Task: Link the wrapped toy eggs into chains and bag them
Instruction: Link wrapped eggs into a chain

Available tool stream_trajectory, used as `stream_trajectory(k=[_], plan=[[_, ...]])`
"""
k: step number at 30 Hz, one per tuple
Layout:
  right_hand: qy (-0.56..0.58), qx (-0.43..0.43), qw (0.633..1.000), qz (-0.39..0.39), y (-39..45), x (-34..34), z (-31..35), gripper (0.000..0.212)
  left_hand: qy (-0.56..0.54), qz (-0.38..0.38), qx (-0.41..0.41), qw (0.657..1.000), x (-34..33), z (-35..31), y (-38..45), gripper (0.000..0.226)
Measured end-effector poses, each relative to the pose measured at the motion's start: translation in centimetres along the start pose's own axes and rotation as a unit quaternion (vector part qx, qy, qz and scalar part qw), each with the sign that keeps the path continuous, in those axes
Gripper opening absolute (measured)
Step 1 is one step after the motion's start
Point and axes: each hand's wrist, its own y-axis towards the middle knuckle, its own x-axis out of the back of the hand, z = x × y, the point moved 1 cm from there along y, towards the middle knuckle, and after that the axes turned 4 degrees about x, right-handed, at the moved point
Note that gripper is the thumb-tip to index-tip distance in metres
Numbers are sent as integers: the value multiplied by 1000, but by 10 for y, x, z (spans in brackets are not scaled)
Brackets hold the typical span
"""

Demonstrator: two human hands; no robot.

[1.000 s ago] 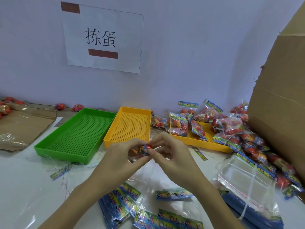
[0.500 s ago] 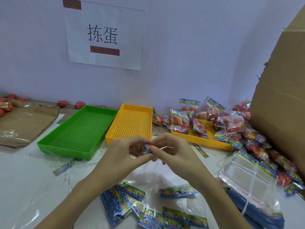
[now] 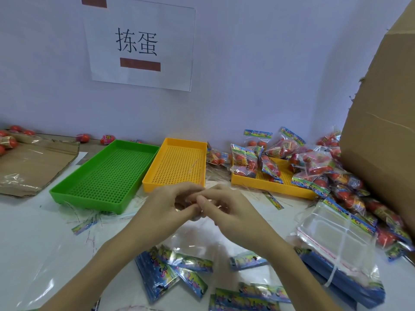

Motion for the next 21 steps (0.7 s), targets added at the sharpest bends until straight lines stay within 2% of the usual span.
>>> stream_trajectory(k=[4, 10, 16, 19, 21], plan=[[0, 19, 1000, -1, -1, -5, 3, 20, -10, -17, 15, 1000, 6, 1, 3, 22], [-97, 65, 993, -13, 0, -9, 2, 34, -64, -16, 56, 996, 4, 1, 3, 20], [-84, 76, 993, -36, -2, -2, 3, 36, -147, 7, 101, 984, 3, -5, 3, 30], [-83, 99, 990, -55, -2, -3, 5, 49, -172, -18, 123, 977, 1, -6, 3, 24], [-101, 123, 985, -69, -1, -6, 6, 49, -181, -33, 142, 973, 5, -5, 2, 30]])
